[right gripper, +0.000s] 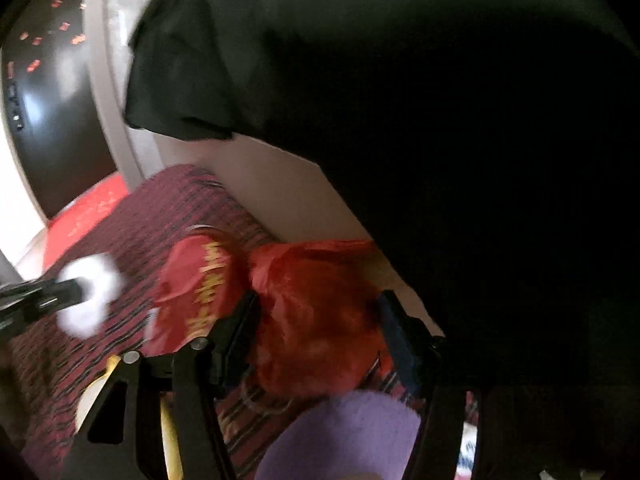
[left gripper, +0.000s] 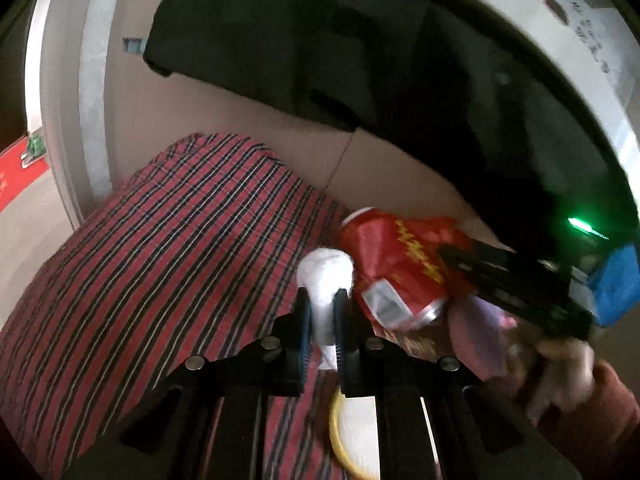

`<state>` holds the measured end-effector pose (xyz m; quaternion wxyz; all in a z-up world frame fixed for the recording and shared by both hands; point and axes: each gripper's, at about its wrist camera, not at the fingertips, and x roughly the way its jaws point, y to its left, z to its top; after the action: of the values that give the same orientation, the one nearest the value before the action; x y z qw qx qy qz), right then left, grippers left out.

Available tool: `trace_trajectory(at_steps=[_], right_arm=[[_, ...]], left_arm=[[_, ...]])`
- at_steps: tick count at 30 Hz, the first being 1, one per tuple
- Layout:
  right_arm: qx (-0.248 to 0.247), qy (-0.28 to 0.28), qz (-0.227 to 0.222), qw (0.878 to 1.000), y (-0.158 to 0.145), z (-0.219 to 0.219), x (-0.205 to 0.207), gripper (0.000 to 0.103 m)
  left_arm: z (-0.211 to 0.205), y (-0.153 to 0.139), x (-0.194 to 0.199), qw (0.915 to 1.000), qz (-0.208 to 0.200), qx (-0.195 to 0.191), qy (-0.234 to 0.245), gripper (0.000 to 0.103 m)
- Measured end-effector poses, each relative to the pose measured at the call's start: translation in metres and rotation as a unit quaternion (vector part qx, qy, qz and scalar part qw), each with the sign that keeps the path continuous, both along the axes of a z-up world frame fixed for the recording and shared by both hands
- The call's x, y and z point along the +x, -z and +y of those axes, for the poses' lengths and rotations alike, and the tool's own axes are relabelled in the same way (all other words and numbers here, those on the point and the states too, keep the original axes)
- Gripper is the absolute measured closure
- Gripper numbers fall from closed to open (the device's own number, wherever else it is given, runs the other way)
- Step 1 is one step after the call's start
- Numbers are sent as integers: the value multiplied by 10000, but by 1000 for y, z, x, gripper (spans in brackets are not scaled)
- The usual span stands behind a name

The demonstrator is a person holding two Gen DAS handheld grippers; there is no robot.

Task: Collect trash
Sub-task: 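Grasp the red plastic bag with the right tool, then carry the tissue with the left tool while the right tool carries the red bag into the bin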

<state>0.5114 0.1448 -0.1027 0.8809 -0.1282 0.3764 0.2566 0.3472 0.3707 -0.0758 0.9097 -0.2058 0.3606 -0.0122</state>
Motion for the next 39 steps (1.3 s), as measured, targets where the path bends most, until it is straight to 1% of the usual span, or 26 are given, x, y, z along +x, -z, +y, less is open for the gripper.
trace_trajectory(at_steps=[1, 3, 5, 7, 8, 11, 14, 17, 22, 26, 29, 32, 35, 39], right_arm=[[-44, 28, 147, 9999, 5, 2, 5, 36], [-65, 64, 270, 9996, 8, 2, 8, 34], [-109, 25, 322, 9994, 7, 0, 3, 36], [-140, -35, 313, 9994, 2, -5, -7, 45], [-143, -85, 248, 9996, -1, -10, -17, 48], [-34, -198, -250, 9995, -25, -28, -55, 52], [295, -211, -546, 9978, -52, -50, -84, 52], [619, -249, -656, 9956, -79, -79, -109, 53], [830, -59, -1032, 9912, -106, -131, -151, 53], [916, 94, -1296, 9873, -119, -171, -175, 53], [983, 188, -1335, 9860, -125, -200, -185, 53], [907, 314, -1514, 9838, -130, -225, -197, 53], [885, 521, -1652, 9809, -133, -254, -209, 53], [917, 870, -1762, 9762, -136, -292, -223, 53]], left_arm=[[-1, -3, -6, 10000, -31, 13, 13, 92], [-1, -6, -16, 10000, -64, 35, -9, 92], [-8, -7, -25, 9999, -92, 58, -59, 92], [-19, -9, -35, 10000, -87, 6, -48, 92], [-25, -10, -39, 10000, -90, -37, -9, 92], [-39, -12, -50, 9998, -104, -167, 48, 92], [-59, -16, -56, 9993, -192, -297, 74, 92], [-82, -28, -68, 9988, -457, -191, 59, 92], [-126, -50, -84, 9965, -809, 49, 183, 92], [-166, -69, -94, 9921, -1172, 372, 265, 92], [-193, -76, -96, 9896, -1304, 455, 400, 92], [-222, -79, -94, 9868, -1420, 543, 555, 92], [-255, -88, -94, 9823, -1586, 639, 768, 92], [-292, -98, -95, 9761, -1770, 665, 1068, 92]])
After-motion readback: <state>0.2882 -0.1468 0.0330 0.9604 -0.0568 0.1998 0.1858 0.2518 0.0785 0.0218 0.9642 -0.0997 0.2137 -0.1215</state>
